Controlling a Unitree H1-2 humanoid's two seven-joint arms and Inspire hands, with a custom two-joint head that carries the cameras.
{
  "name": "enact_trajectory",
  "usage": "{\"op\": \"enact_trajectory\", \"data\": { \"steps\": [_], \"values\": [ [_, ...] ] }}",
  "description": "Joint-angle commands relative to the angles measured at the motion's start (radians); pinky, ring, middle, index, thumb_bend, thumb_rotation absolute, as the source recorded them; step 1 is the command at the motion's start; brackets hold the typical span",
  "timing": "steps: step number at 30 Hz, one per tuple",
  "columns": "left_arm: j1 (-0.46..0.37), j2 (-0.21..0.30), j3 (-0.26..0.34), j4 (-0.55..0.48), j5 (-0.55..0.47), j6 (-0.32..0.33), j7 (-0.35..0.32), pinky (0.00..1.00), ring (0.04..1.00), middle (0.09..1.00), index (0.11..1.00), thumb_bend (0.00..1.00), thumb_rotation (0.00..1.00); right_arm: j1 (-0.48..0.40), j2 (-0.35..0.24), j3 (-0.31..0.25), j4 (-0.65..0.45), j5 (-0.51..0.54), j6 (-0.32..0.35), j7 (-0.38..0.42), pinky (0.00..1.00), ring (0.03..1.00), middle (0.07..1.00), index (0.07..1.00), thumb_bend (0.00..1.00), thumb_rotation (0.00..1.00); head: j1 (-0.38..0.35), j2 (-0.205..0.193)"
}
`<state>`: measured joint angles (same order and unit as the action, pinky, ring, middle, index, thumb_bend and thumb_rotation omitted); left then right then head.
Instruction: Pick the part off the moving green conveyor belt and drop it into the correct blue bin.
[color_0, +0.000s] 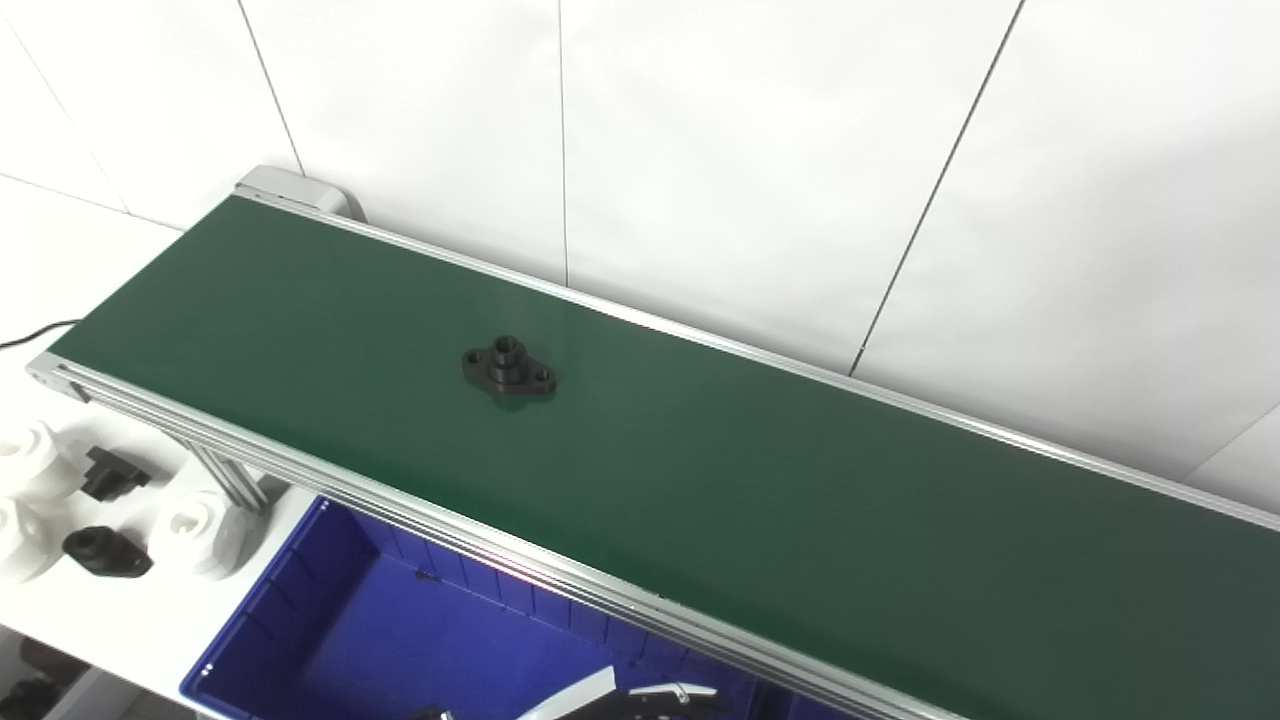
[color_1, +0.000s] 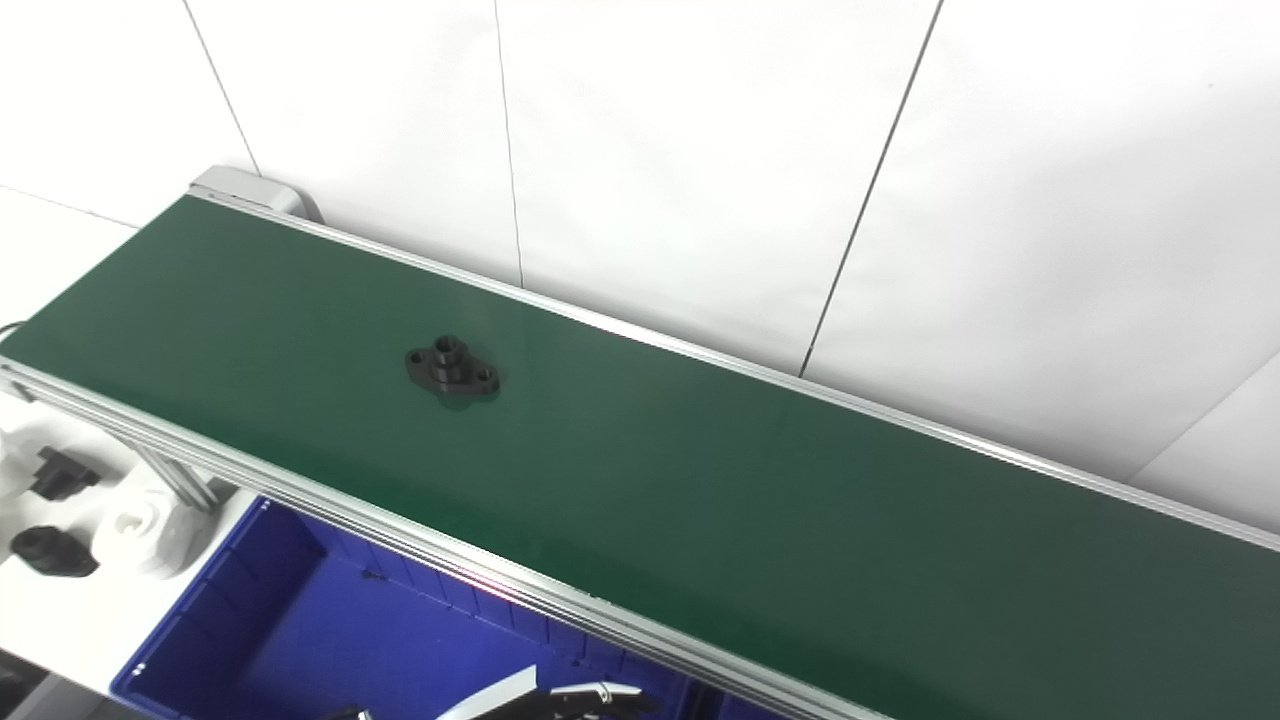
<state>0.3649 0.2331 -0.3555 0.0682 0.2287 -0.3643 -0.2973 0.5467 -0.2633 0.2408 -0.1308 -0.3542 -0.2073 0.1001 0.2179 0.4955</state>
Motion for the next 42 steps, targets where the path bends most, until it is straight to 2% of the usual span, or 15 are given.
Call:
{"op": "enact_trajectory", "data": {
  "steps": [1,8,14,15,17,20,22,25,30,31,33,36,37,42],
  "values": [
    [-0.007,0.005,-0.002,-0.01,-0.001,-0.041,0.01,0.79,0.874,0.913,0.871,0.93,0.22,0.0,0.0,0.0,-0.003,0.003,-0.068,-0.021,0.67,0.834,0.917,0.935,0.89,0.22,-0.001,0.001],
    [-0.011,0.003,-0.003,0.0,-0.003,-0.051,0.01,0.79,0.875,0.909,0.871,0.92,0.23,-0.003,-0.001,-0.005,0.014,-0.017,-0.119,-0.052,0.67,0.823,0.898,0.925,0.89,0.24,0.012,0.005],
    [-0.013,-0.006,-0.005,-0.001,0.009,-0.047,0.018,0.78,0.866,0.904,0.859,0.94,0.22,0.021,0.016,-0.022,-0.005,0.085,-0.257,-0.117,0.59,0.758,0.834,0.868,0.84,0.18,0.016,0.016],
    [-0.015,-0.006,-0.006,-0.001,0.01,-0.045,0.018,0.78,0.866,0.904,0.859,0.94,0.22,0.021,0.007,-0.011,-0.023,0.063,-0.262,-0.166,0.59,0.756,0.834,0.867,0.83,0.19,0.008,0.021],
    [-0.018,-0.006,-0.008,-0.003,0.016,-0.038,0.018,0.78,0.866,0.908,0.86,0.94,0.23,0.018,-0.014,0.015,-0.077,-0.032,-0.263,-0.29,0.49,0.691,0.792,0.842,0.85,0.2,-0.003,0.024],
    [-0.023,-0.008,-0.009,0.007,0.012,-0.05,0.019,0.77,0.867,0.912,0.864,0.94,0.23,0.006,-0.047,0.055,-0.147,-0.115,-0.263,-0.426,0.53,0.661,0.742,0.817,0.87,0.19,-0.018,0.031],
    [-0.027,-0.012,-0.009,0.012,0.017,-0.052,0.024,0.77,0.87,0.914,0.867,0.94,0.24,-0.006,-0.066,0.068,-0.208,-0.126,-0.262,-0.47,0.53,0.642,0.717,0.809,0.87,0.17,-0.031,0.038],
    [-0.032,-0.016,-0.012,0.017,0.018,-0.052,0.026,0.78,0.874,0.916,0.873,0.93,0.24,-0.023,-0.087,0.063,-0.288,-0.091,-0.262,-0.46,0.49,0.586,0.687,0.812,0.85,0.17,-0.041,0.045],
    [-0.039,-0.018,-0.013,0.017,0.024,-0.044,0.026,0.79,0.883,0.924,0.883,0.93,0.24,-0.078,-0.072,0.001,-0.397,-0.053,-0.249,-0.391,0.48,0.56,0.67,0.804,0.86,0.14,-0.086,0.072],
    [-0.039,-0.018,-0.013,0.019,0.027,-0.049,0.029,0.78,0.883,0.926,0.886,0.93,0.24,-0.095,-0.062,-0.016,-0.416,-0.06,-0.234,-0.377,0.46,0.554,0.669,0.801,0.87,0.14,-0.086,0.072],
    [-0.039,-0.016,-0.012,0.01,0.028,-0.044,0.027,0.79,0.887,0.93,0.891,0.93,0.24,-0.13,-0.042,-0.049,-0.453,-0.072,-0.2,-0.342,0.45,0.551,0.671,0.803,0.87,0.15,-0.115,0.104],
    [-0.035,-0.013,-0.01,-0.007,0.015,-0.033,0.019,0.82,0.909,0.942,0.902,0.93,0.24,-0.19,-0.025,-0.079,-0.499,-0.06,-0.125,-0.262,0.48,0.579,0.7,0.82,0.85,0.19,-0.128,0.112],
    [-0.035,-0.012,-0.009,-0.011,0.011,-0.031,0.018,0.83,0.918,0.947,0.907,0.93,0.23,-0.214,-0.019,-0.087,-0.503,-0.053,-0.099,-0.237,0.49,0.591,0.716,0.822,0.85,0.21,-0.142,0.129],
    [-0.037,-0.009,-0.005,-0.019,0.004,-0.031,0.017,0.88,0.938,0.956,0.92,0.93,0.22,-0.301,0.023,-0.105,-0.475,0.022,0.025,-0.148,0.51,0.624,0.738,0.829,0.82,0.28,-0.173,0.147]
  ]
}}
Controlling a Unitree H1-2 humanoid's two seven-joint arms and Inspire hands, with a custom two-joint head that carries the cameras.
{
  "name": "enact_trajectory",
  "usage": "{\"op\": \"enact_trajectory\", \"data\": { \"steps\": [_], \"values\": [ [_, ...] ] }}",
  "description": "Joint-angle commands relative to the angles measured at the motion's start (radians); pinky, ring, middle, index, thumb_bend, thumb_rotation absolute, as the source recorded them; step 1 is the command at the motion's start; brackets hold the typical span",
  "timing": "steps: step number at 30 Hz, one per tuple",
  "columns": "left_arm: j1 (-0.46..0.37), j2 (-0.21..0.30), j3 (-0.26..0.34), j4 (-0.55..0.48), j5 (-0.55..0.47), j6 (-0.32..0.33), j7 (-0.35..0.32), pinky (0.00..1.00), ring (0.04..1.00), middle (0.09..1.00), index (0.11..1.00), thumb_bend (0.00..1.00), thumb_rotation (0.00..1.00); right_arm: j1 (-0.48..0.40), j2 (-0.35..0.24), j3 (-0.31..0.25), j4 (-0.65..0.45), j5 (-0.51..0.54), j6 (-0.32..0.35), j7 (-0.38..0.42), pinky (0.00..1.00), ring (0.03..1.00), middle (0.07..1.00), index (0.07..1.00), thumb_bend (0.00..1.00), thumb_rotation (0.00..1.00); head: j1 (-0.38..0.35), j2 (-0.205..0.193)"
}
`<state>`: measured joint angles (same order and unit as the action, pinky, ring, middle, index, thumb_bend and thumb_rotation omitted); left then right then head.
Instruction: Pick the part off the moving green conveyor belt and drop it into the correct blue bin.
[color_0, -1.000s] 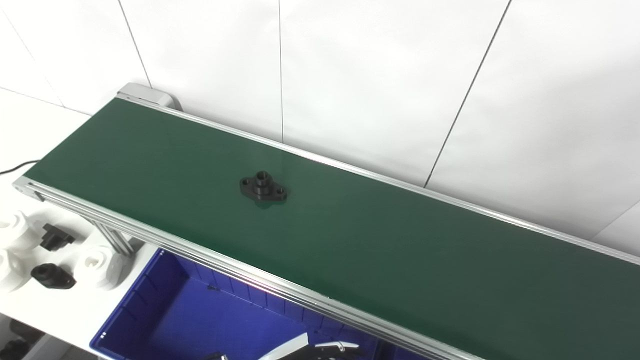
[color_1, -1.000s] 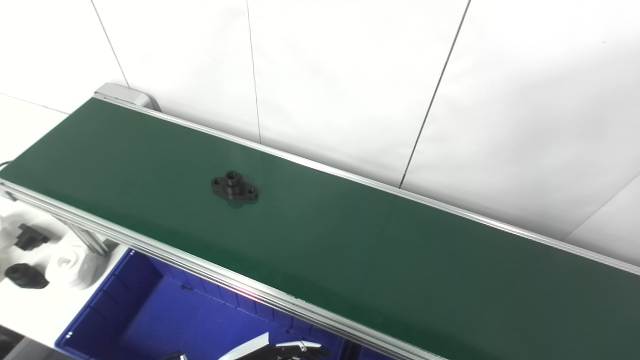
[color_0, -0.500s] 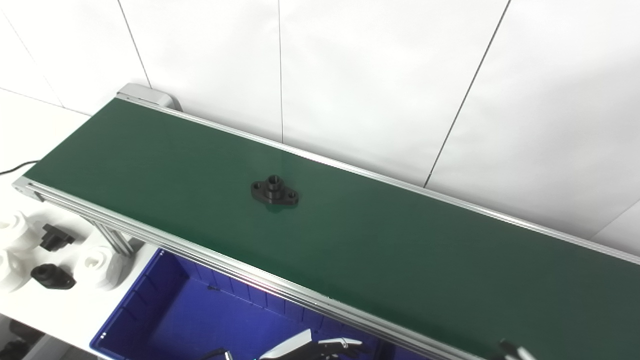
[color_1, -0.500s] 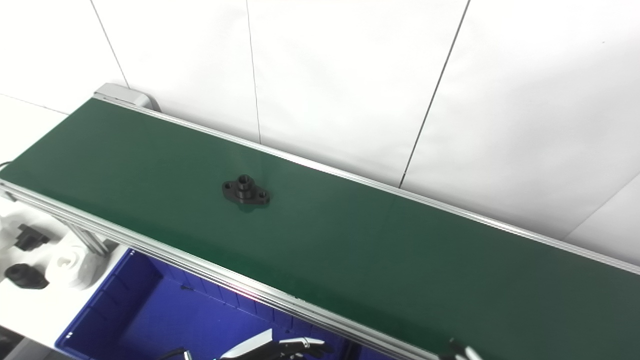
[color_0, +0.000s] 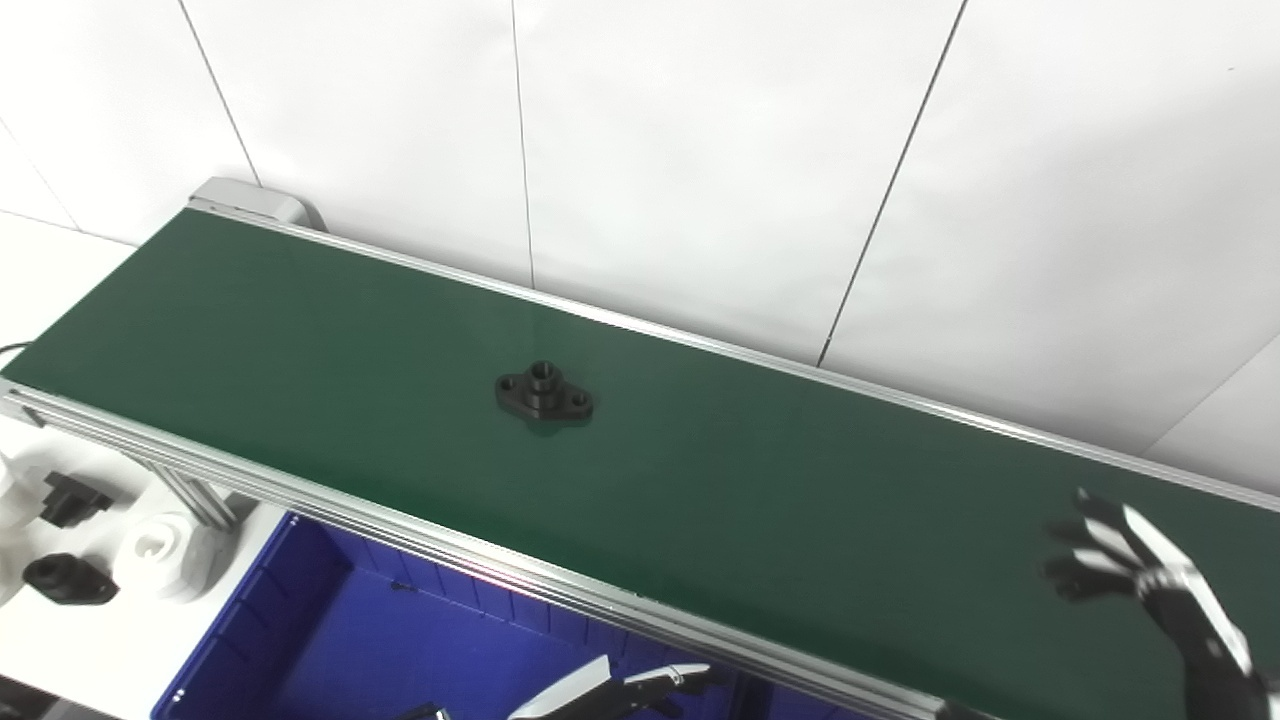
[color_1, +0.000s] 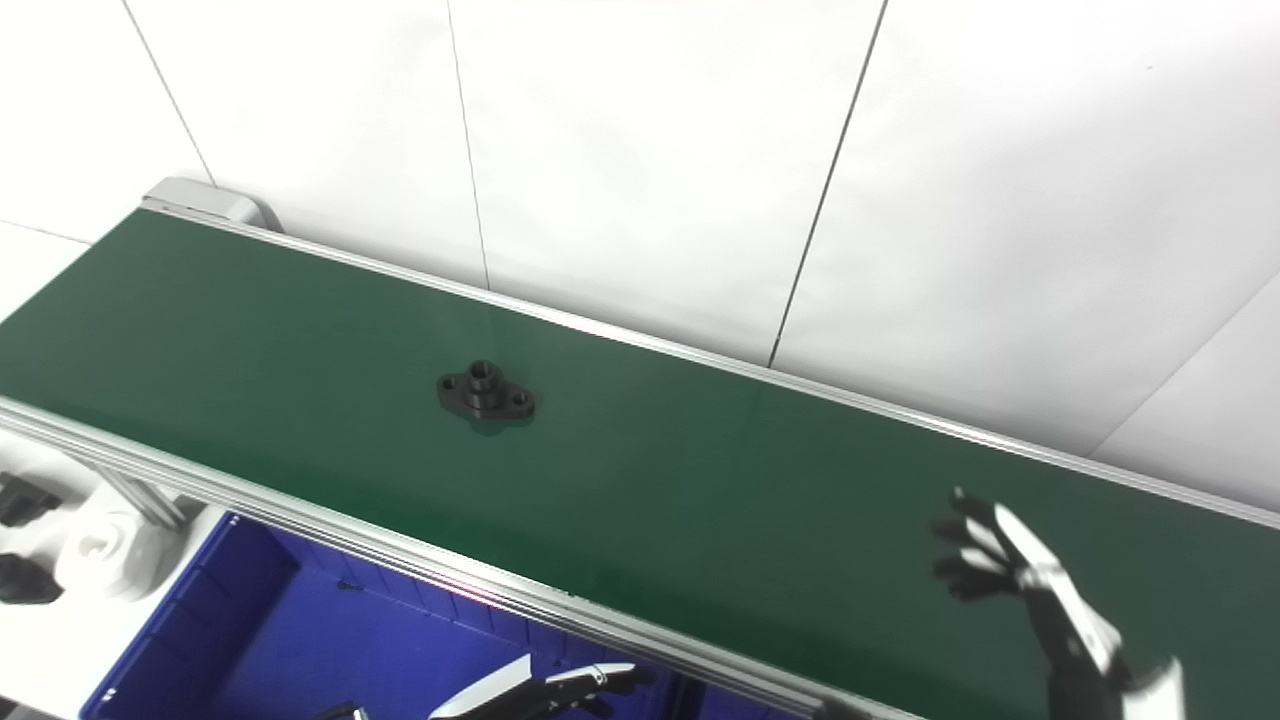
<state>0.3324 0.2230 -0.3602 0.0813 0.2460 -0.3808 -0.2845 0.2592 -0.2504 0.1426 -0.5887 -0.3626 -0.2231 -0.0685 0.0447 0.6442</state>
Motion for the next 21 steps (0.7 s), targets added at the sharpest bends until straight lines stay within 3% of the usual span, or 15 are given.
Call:
{"op": "enact_trajectory", "data": {
  "steps": [1,4,11,21],
  "values": [
    [-0.007,0.003,0.001,-0.031,-0.015,-0.017,0.004,0.88,0.94,0.956,0.921,0.93,0.22,-0.027,0.016,-0.008,-0.015,0.045,0.065,0.039,0.52,0.631,0.741,0.831,0.82,0.28,-0.016,0.005],
    [-0.012,0.007,0.004,-0.025,-0.021,-0.028,0.004,0.9,0.951,0.964,0.927,0.93,0.24,-0.064,0.034,-0.008,-0.017,0.054,0.114,0.085,0.53,0.647,0.748,0.842,0.81,0.28,-0.035,0.011],
    [-0.02,0.033,0.018,-0.009,-0.054,-0.061,-0.001,0.92,0.963,0.977,0.94,0.92,0.25,-0.18,0.09,0.023,-0.03,-0.01,0.301,0.193,0.57,0.673,0.758,0.851,0.82,0.19,-0.183,0.028],
    [-0.022,0.091,0.023,-0.026,-0.087,-0.062,-0.035,0.91,0.944,0.99,0.951,0.92,0.25,-0.342,0.158,0.091,0.081,-0.19,0.422,0.257,0.52,0.643,0.734,0.846,0.82,0.16,-0.29,0.044]
  ]
}}
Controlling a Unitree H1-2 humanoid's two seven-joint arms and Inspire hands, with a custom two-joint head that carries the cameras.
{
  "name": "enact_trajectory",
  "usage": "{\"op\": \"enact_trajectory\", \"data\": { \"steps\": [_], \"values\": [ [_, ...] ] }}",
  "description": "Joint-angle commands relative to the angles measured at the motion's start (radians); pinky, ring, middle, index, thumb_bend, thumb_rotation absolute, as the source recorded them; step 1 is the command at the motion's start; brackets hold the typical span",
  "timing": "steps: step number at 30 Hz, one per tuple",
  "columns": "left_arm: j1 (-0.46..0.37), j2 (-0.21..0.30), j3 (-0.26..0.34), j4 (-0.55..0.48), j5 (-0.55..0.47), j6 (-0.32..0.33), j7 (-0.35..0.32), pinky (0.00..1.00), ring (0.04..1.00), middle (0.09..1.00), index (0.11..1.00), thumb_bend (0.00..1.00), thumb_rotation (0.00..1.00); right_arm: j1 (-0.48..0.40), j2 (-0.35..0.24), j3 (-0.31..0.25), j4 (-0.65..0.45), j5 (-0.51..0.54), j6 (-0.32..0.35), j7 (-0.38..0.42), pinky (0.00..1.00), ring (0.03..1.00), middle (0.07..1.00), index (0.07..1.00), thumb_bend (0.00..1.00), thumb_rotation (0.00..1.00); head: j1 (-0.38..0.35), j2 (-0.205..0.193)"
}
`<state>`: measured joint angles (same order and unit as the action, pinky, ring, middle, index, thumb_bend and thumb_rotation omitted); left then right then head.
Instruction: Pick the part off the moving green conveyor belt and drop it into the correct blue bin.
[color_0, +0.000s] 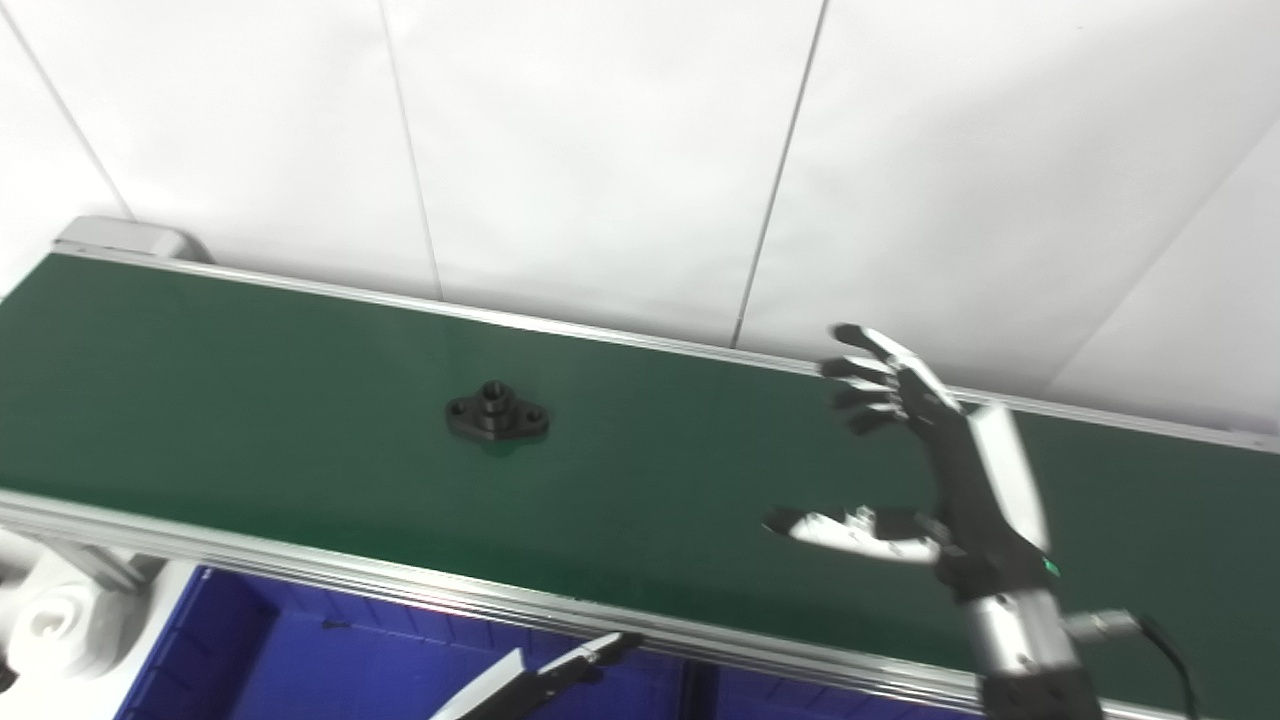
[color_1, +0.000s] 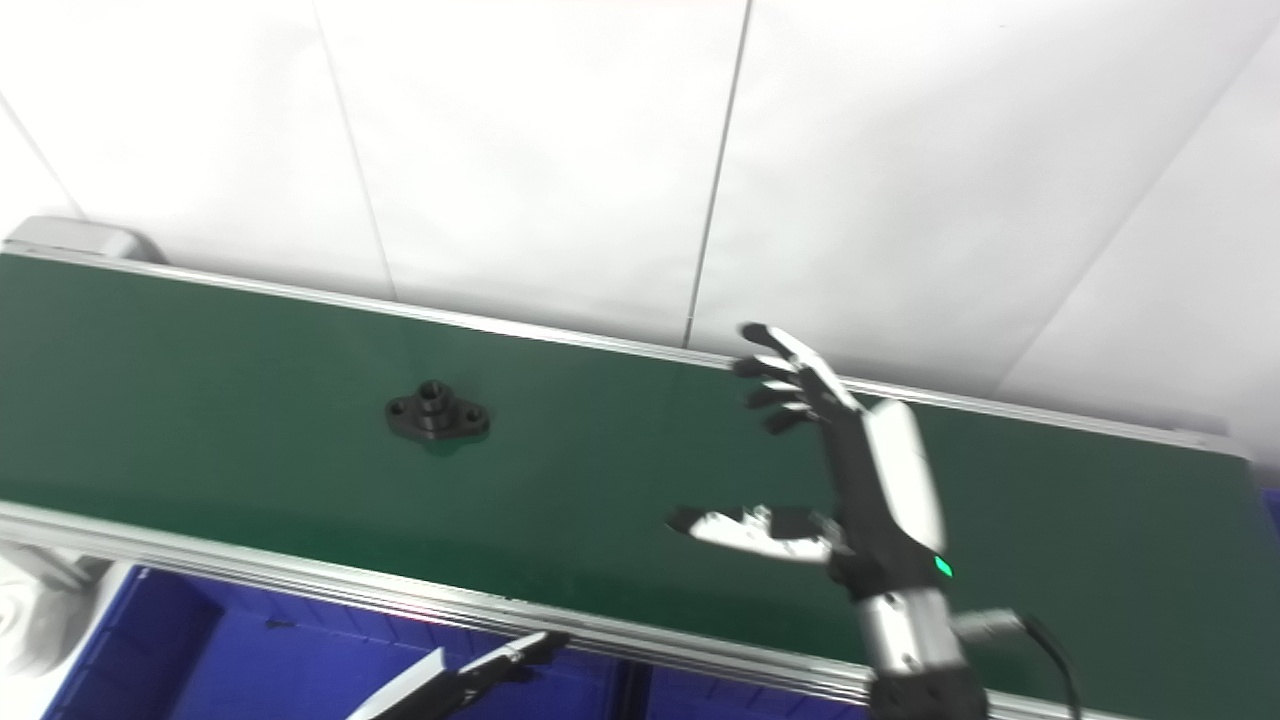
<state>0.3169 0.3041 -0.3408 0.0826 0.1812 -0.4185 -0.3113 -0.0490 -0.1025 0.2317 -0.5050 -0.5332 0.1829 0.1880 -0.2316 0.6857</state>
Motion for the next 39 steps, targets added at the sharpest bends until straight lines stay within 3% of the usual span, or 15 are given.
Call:
{"op": "enact_trajectory", "data": {
  "steps": [1,6,10,14,28,37,39],
  "values": [
    [-0.008,0.014,0.004,-0.026,-0.025,-0.027,-0.011,0.91,0.946,0.991,0.952,0.92,0.25,-0.046,0.012,0.007,0.009,-0.03,0.018,0.002,0.52,0.641,0.734,0.845,0.81,0.15,-0.017,0.002],
    [-0.019,0.031,0.006,-0.006,-0.049,-0.049,-0.023,0.95,0.963,0.996,0.958,0.9,0.24,-0.106,0.025,0.033,0.11,-0.078,-0.036,-0.036,0.52,0.635,0.729,0.886,0.81,0.14,-0.066,0.002],
    [-0.028,0.042,0.003,0.0,-0.057,-0.05,-0.026,0.98,0.978,1.0,0.96,0.9,0.24,-0.171,0.027,0.067,0.19,-0.142,-0.033,-0.042,0.59,0.669,0.74,0.92,0.79,0.2,-0.09,0.003],
    [-0.023,0.044,0.004,-0.006,-0.06,-0.05,-0.025,0.99,0.979,0.999,0.954,0.89,0.22,-0.227,0.025,0.09,0.253,-0.182,-0.008,-0.031,0.61,0.682,0.727,0.896,0.8,0.21,-0.092,0.004],
    [-0.015,0.043,0.001,-0.029,-0.034,-0.044,-0.021,0.99,0.98,0.988,0.946,0.88,0.2,-0.365,0.031,0.127,0.428,-0.204,0.032,0.035,0.64,0.698,0.727,0.845,0.83,0.23,-0.045,0.023],
    [-0.009,0.046,0.002,-0.041,-0.026,-0.045,-0.02,0.97,0.972,0.981,0.943,0.89,0.23,-0.42,0.018,0.171,0.522,-0.217,0.009,0.053,0.62,0.684,0.739,0.837,0.84,0.25,-0.005,0.042],
    [-0.006,0.045,0.004,-0.045,-0.027,-0.046,-0.02,0.96,0.965,0.976,0.94,0.89,0.24,-0.432,0.01,0.186,0.537,-0.226,0.006,0.062,0.64,0.717,0.754,0.837,0.84,0.26,0.006,0.048]
  ]
}}
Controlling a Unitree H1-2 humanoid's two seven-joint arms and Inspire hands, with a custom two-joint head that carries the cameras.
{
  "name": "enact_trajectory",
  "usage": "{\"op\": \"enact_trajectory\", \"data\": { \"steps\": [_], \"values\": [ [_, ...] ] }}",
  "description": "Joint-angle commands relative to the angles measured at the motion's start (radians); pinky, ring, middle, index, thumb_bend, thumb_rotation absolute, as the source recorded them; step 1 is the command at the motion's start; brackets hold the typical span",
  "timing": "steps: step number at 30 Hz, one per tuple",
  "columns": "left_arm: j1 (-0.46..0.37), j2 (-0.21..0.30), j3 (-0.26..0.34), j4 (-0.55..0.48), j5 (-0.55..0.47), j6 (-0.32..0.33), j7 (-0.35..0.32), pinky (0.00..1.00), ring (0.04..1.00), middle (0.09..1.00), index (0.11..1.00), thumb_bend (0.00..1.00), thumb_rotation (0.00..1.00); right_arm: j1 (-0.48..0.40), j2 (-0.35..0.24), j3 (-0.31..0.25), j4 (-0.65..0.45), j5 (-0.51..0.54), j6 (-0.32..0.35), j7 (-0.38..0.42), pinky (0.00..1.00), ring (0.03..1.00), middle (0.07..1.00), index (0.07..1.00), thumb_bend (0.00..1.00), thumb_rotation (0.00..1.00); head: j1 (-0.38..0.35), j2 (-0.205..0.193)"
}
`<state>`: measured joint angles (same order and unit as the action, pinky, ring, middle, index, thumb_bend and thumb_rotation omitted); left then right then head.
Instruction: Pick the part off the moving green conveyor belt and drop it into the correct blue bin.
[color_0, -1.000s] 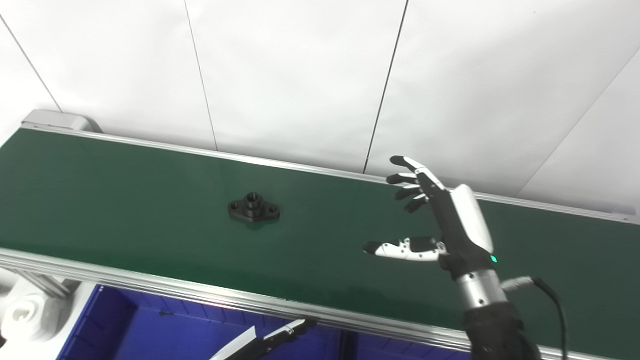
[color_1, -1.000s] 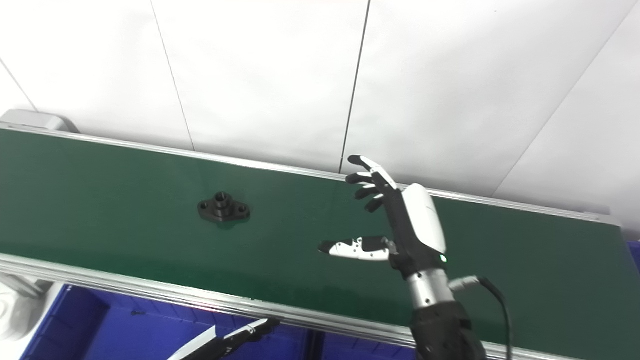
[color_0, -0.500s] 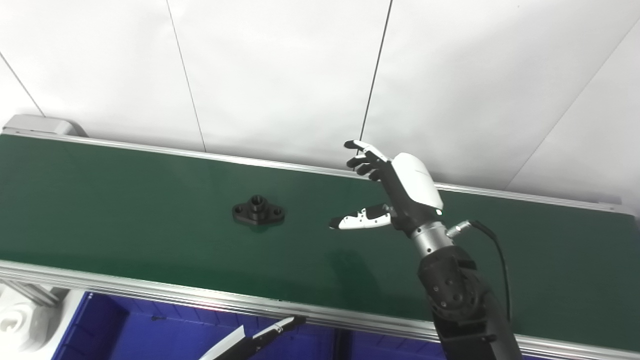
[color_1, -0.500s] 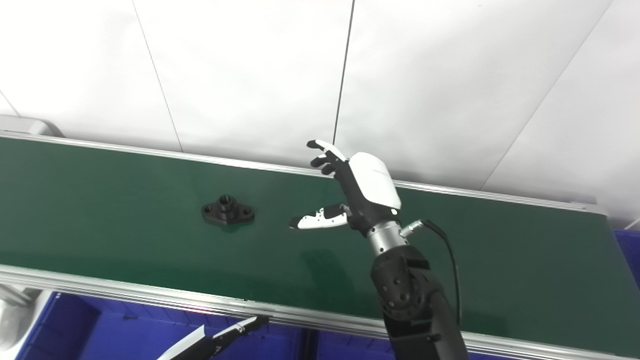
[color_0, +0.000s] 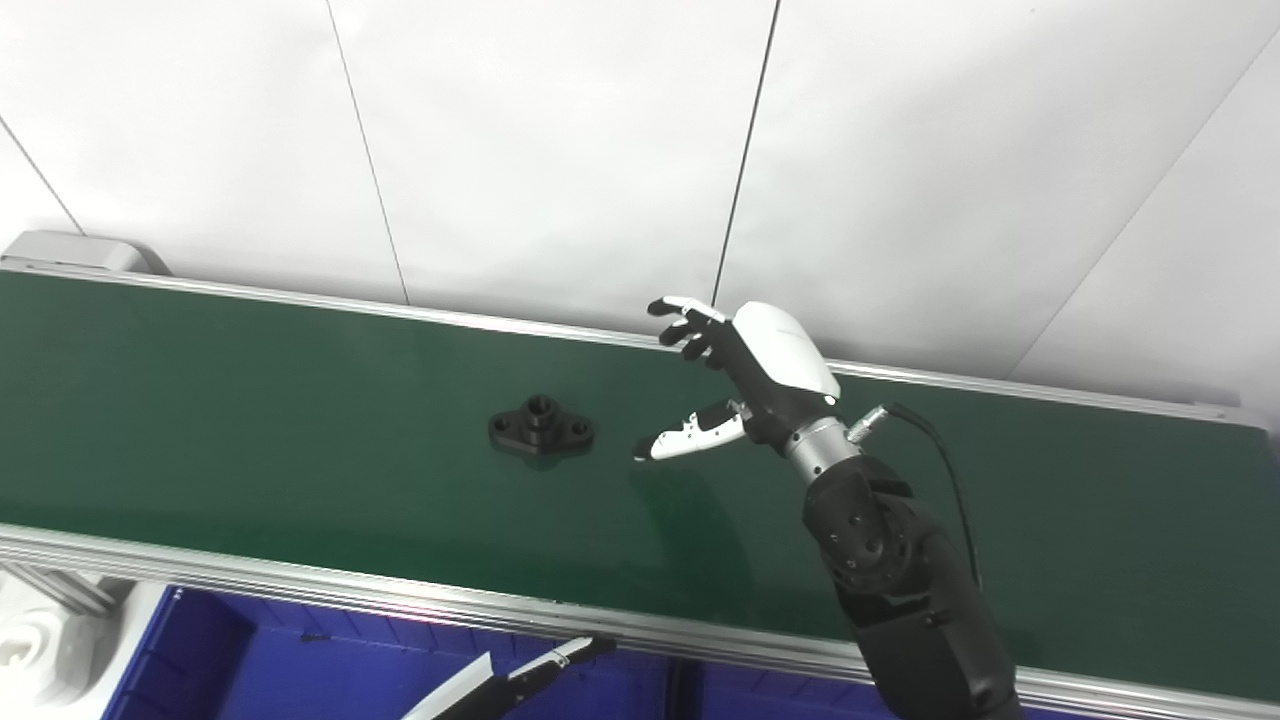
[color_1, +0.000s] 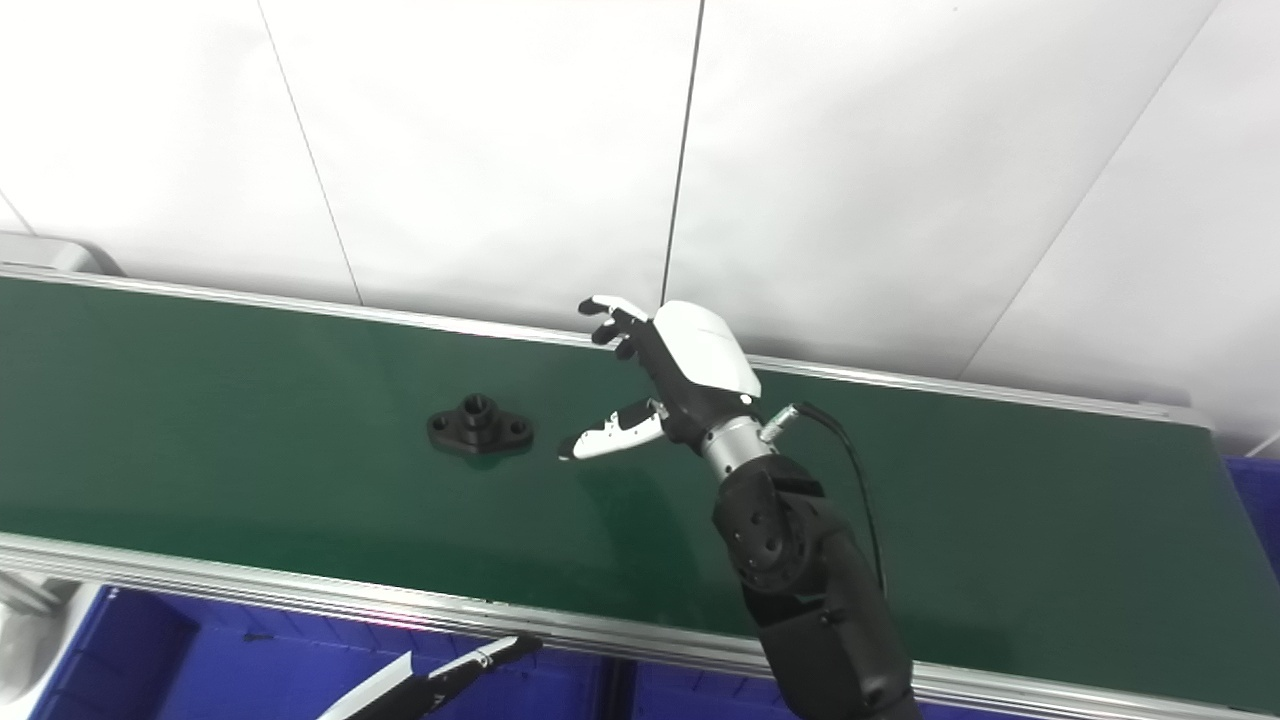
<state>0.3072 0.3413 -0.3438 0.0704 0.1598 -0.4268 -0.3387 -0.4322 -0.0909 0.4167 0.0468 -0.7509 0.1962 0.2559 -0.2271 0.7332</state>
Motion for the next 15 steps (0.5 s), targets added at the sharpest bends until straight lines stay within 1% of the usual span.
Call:
{"op": "enact_trajectory", "data": {
  "steps": [1,9,13,15],
  "values": [
    [0.005,0.008,0.007,-0.034,-0.005,-0.038,0.008,0.96,0.964,0.975,0.939,0.89,0.24,-0.052,-0.004,0.006,-0.012,-0.011,-0.006,-0.002,0.65,0.729,0.762,0.838,0.84,0.27,0.001,0.001],
    [0.017,0.01,0.013,-0.057,-0.005,-0.026,0.004,0.91,0.944,0.96,0.928,0.9,0.27,-0.105,-0.006,0.05,0.074,-0.016,-0.009,0.028,0.73,0.812,0.831,0.851,0.86,0.29,0.036,0.022],
    [0.018,0.008,0.014,-0.067,-0.004,-0.016,0.002,0.88,0.93,0.958,0.925,0.9,0.27,-0.12,-0.002,0.067,0.106,-0.019,-0.016,0.029,0.73,0.813,0.83,0.851,0.86,0.28,0.051,0.032],
    [0.018,0.006,0.013,-0.07,-0.003,-0.01,0.001,0.88,0.928,0.955,0.926,0.9,0.28,-0.127,0.001,0.08,0.125,-0.024,-0.023,0.024,0.72,0.795,0.817,0.842,0.86,0.27,0.06,0.037]
  ]
}}
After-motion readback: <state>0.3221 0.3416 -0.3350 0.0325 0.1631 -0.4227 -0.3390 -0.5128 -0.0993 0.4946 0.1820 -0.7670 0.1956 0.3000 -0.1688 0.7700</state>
